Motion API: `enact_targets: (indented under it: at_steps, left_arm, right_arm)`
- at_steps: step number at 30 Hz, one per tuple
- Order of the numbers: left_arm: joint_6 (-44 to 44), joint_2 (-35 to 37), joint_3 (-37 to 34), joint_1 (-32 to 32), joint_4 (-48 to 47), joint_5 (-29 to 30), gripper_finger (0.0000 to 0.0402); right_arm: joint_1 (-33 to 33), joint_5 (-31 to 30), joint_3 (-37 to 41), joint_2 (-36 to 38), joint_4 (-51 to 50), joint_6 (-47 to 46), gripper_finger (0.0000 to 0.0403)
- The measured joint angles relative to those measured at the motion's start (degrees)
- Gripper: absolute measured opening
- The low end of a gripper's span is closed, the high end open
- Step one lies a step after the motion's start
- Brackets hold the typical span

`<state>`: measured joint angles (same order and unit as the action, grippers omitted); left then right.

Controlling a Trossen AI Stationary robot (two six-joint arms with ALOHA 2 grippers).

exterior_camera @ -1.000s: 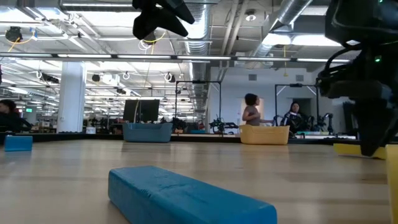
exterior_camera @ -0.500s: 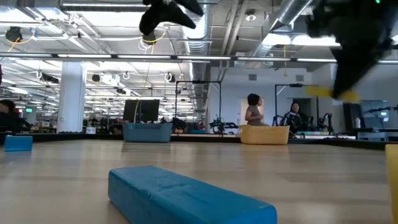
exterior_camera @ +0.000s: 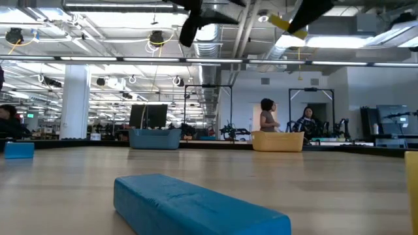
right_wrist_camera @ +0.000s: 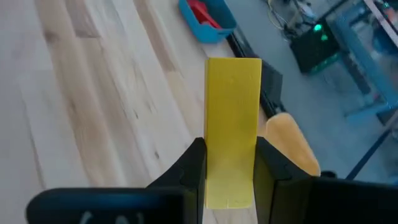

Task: Sort & place blocks by color
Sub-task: Put the top yellow block into the yellow bin

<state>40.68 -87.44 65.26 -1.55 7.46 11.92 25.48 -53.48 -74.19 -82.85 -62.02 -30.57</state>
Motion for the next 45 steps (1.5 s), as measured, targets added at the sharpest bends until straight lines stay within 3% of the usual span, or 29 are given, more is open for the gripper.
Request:
enact_targets:
  at_steps: [6, 12, 16, 27, 35, 41, 45]
  left_arm:
    - [7.43, -0.69, 0.0, 0.4, 1.39, 4.08, 0.0172]
    - [11.12, -1.9, -0.09, 1.94, 4.17, -2.29, 0.0217]
    - [10.65, -1.87, -0.12, 1.97, 5.63, -1.33, 0.0234]
    - [11.03, -1.22, -0.07, 1.86, 7.22, 0.55, 0.0243]
    - [6.41, -1.5, -0.05, 1.86, 14.23, -1.98, 0.0243]
    - [8.86, -4.28, -0.07, 1.82, 12.71, -1.18, 0.0243]
    - [11.4, -7.63, -0.05, 1.6, 16.76, -2.02, 0.0243]
  right_arm:
    - [-1.49, -1.09, -1.78, 0.0, 8.63, 12.97, 0.0084]
    - [-3.8, -2.26, -1.82, -0.82, 16.28, 22.4, 0.0093]
    - [-4.41, -2.49, -1.84, -0.7, 17.13, 25.59, 0.0093]
    - [-2.15, -6.77, -1.85, -0.33, 14.91, 25.01, 0.0094]
    - [-2.51, -5.82, -1.82, -0.33, 6.66, 12.88, 0.0094]
    - [-4.65, -3.49, -1.82, -0.33, 7.32, 16.76, 0.0095]
    - [-5.47, -3.36, -1.82, -0.33, 7.32, 18.7, 0.0095]
